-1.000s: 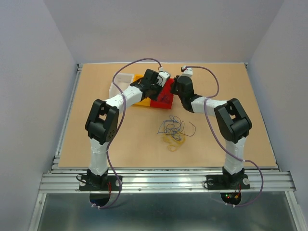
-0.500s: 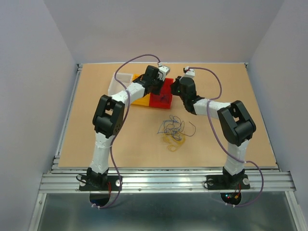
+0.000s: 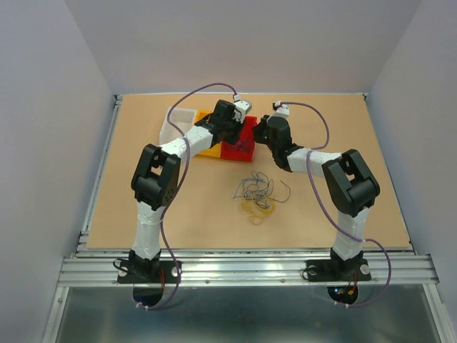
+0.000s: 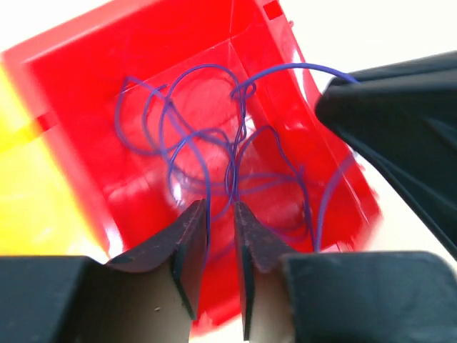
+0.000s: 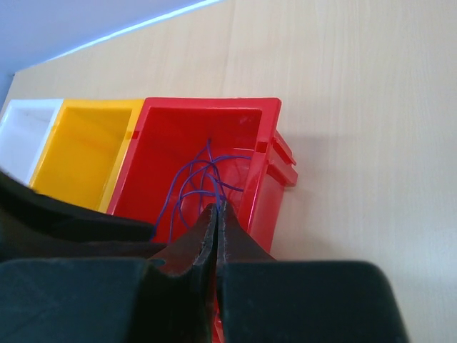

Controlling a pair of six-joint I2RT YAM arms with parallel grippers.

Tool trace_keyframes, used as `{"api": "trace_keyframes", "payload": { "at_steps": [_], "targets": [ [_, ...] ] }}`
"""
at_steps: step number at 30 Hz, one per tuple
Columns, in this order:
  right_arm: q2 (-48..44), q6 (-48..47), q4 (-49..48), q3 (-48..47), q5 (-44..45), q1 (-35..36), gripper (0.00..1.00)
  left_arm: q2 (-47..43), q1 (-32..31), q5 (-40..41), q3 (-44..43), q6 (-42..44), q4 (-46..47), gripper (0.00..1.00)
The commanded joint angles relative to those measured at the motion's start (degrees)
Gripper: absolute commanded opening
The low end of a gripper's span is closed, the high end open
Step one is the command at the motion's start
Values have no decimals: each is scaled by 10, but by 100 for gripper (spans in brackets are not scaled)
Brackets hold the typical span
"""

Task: Untangle the cables

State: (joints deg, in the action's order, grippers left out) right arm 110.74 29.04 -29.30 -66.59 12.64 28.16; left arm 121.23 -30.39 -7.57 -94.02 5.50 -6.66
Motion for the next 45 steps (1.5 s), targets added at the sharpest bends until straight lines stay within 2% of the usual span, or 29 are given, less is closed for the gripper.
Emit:
{"api": "trace_keyframes", "payload": {
  "at_steps": [1, 8, 12, 23, 26, 32, 40, 43, 45],
  "targets": [
    [-25, 4, -44, 14, 5, 3, 1, -113, 8, 7, 26, 3, 36, 35],
    [-12, -7, -41, -6, -12, 11, 1, -192, 34, -10, 73, 7, 45, 41],
    [9, -29, -2, -54, 38, 41, 1, -223, 53, -17, 102, 3, 63, 41],
    [137, -65, 182, -244, 158, 83, 0, -226, 76, -3, 118, 7, 89, 41],
    [206, -68, 244, -311, 194, 82, 1, -221, 81, -1, 117, 7, 89, 41],
    [272, -83, 321, -404, 161, 82, 1, -216, 83, 2, 118, 9, 92, 41],
    [267, -83, 326, -393, 140, 71, 1, -210, 84, 1, 118, 10, 95, 41],
    [232, -82, 325, -365, 149, 71, 11, -210, 83, 1, 118, 9, 95, 41],
    [200, -83, 310, -345, 149, 71, 13, -213, 84, -2, 122, 11, 97, 41]
  ]
}}
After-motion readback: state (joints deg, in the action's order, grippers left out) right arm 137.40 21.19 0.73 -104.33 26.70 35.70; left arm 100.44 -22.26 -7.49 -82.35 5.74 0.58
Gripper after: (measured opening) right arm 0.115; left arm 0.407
